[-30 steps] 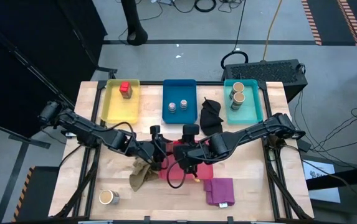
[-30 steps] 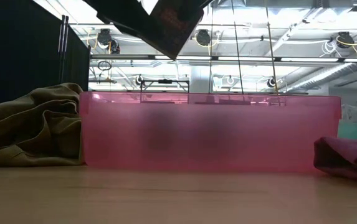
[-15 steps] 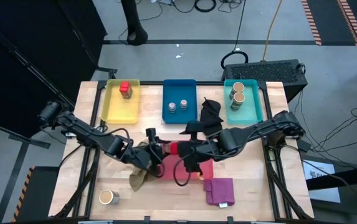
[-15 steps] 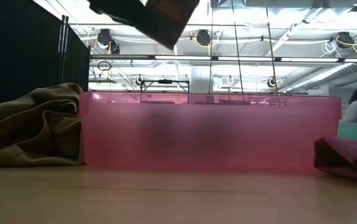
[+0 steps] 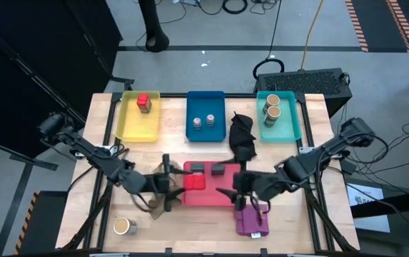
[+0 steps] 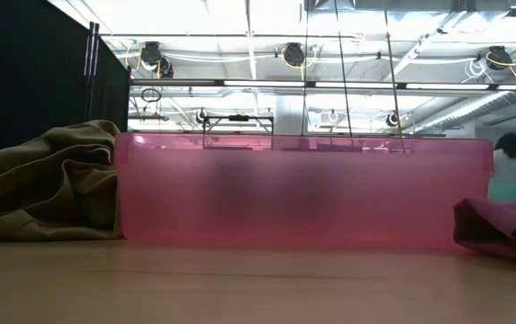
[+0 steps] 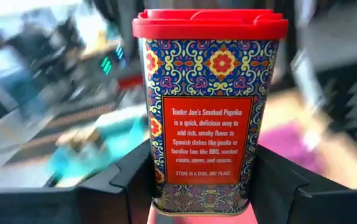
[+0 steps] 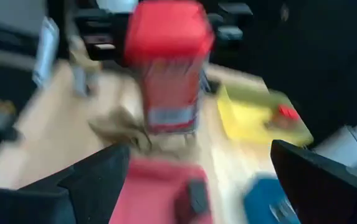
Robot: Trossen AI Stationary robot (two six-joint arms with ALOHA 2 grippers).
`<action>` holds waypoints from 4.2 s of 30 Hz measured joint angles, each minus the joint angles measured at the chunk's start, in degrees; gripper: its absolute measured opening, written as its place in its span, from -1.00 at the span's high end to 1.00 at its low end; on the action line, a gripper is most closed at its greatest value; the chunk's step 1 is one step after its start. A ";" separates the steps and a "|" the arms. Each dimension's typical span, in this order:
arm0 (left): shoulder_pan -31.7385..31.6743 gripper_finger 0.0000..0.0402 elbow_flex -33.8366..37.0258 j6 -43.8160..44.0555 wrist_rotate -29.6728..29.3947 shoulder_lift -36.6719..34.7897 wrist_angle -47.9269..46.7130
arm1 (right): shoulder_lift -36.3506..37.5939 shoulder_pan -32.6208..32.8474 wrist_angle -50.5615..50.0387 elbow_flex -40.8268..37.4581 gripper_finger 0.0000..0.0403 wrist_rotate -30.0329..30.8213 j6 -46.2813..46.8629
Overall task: Sort spices by type
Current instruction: Put the red seasoning can into the yellow bin
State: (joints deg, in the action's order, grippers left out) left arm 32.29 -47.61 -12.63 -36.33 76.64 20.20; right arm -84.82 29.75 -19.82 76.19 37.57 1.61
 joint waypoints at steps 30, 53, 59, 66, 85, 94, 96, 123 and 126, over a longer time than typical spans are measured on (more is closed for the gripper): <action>-7.15 -0.01 4.17 -2.70 12.61 -1.24 15.06 | -1.48 -9.16 38.92 -14.69 -0.49 -17.04 -7.76; -7.16 -0.80 4.04 -2.03 5.39 -3.00 6.70 | 0.53 -10.05 26.98 -14.71 0.14 -15.00 -4.06; -7.78 -0.79 2.91 -6.00 4.47 -5.59 6.32 | 1.24 -10.68 21.47 -14.67 0.14 -15.06 -0.80; -12.05 -0.78 -1.80 -3.77 12.60 -3.86 0.39 | 1.25 -11.83 20.32 -14.67 0.14 -15.17 -0.35; -14.27 -0.10 -2.87 -4.67 16.90 -0.13 0.38 | 1.25 -11.84 19.27 -14.65 0.14 -15.21 -0.85; -14.16 -0.10 -2.85 -2.25 8.18 -0.13 0.45 | 1.55 -12.30 19.46 -14.65 -0.39 -12.64 -0.14; -14.16 -0.10 -2.85 -1.22 3.46 -0.13 0.17 | 1.99 -12.25 19.30 -14.65 -0.53 -9.62 0.42; -36.75 -0.10 0.13 60.06 -25.29 -11.36 -60.70 | 6.21 -12.41 6.98 -14.65 -0.53 1.33 11.30; -37.27 -0.10 2.33 62.50 -25.34 -11.41 -61.16 | 6.21 -12.41 6.98 -14.65 -0.53 1.33 11.27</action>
State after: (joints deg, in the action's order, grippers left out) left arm -4.97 -45.28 49.87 -61.67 65.23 -40.96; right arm -78.61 17.34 -12.84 61.54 38.89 12.88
